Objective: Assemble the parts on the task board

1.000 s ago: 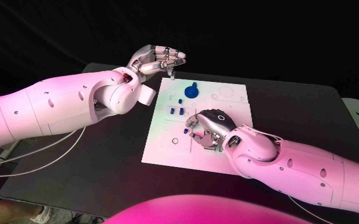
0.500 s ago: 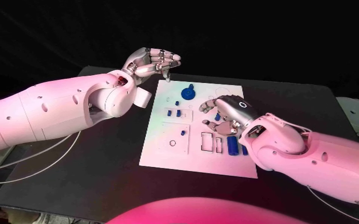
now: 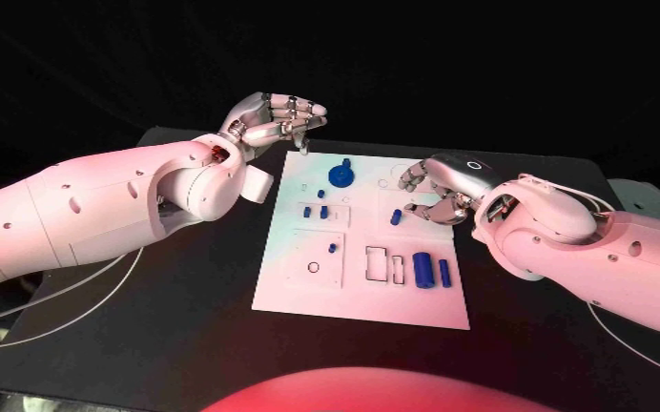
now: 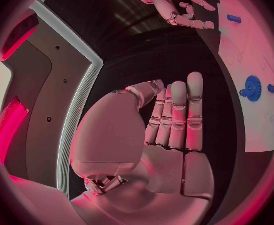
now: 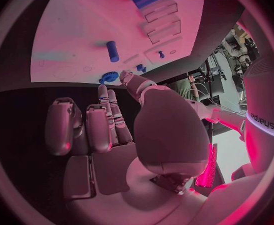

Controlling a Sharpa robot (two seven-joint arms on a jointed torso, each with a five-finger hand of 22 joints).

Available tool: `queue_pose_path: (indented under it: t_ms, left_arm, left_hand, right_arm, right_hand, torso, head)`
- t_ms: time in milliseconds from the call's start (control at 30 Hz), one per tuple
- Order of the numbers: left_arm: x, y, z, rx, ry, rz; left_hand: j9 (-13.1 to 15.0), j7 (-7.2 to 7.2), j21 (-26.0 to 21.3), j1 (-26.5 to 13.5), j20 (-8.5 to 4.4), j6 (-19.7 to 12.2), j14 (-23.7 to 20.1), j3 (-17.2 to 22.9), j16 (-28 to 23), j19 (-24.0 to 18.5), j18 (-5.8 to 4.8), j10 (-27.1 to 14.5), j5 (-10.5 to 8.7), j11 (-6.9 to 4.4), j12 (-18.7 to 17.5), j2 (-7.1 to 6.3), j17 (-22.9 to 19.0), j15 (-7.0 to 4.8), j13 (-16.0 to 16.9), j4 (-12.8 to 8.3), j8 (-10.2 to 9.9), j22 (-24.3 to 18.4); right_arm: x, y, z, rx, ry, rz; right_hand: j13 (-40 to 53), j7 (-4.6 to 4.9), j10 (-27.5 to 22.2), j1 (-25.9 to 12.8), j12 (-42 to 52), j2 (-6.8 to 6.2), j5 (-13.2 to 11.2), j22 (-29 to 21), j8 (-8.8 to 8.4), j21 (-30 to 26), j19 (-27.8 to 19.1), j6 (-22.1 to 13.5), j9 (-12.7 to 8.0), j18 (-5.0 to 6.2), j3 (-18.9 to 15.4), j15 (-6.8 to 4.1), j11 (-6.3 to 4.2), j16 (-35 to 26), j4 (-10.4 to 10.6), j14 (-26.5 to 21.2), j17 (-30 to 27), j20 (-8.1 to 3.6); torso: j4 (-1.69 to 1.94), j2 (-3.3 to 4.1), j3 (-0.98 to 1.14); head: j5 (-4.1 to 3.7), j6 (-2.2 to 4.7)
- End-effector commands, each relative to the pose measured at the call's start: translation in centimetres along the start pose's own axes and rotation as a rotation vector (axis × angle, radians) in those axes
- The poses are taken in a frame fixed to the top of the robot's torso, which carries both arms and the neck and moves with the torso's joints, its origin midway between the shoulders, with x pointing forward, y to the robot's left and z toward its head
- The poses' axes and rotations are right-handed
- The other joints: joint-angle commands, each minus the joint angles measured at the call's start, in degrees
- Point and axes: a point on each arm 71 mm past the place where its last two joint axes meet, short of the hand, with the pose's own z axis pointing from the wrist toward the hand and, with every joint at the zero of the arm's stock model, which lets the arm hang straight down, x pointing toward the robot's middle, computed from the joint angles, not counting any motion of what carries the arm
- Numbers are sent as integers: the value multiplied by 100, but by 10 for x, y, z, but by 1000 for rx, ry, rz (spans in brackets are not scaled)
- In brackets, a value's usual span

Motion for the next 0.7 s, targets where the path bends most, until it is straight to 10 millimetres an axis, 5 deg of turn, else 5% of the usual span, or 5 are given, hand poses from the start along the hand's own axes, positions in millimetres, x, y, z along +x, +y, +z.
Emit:
queue_pose_path:
  t_ms: [33, 700]
  left_arm:
    - [2, -1, 1, 6, 15, -11]
    - [3, -1, 1, 8, 16, -12]
  left_hand:
    - [-9, -1, -28, -14, -1, -26, -23, -29, -14, -20, 40, -44, 35, 0, 34, 37, -7, 16, -8, 10, 34, -5]
    - [-9, -1, -28, -14, -1, -26, -23, -29, -14, -20, 40, -44, 35, 0, 34, 37, -7, 16, -8, 10, 34, -5]
  right_arm:
    - [9, 2, 2, -21, 89, -73]
    - [32, 7, 16, -27, 144, -78]
  right_hand:
    - [-9, -61, -55, 81, 26, 37, -13, 536, -39, -48, 0, -3, -11, 48, -36, 4, 5, -39, -1, 147, -10, -35]
    - [-61, -40, 163, 262, 188, 240, 132, 617, 10, 104, 88, 149, 4, 13, 104, -15, -22, 65, 31, 202, 61, -61]
  torso:
    - [9, 0, -7]
    - [5, 4, 8]
  head:
    - [-8, -10]
    - [0, -26]
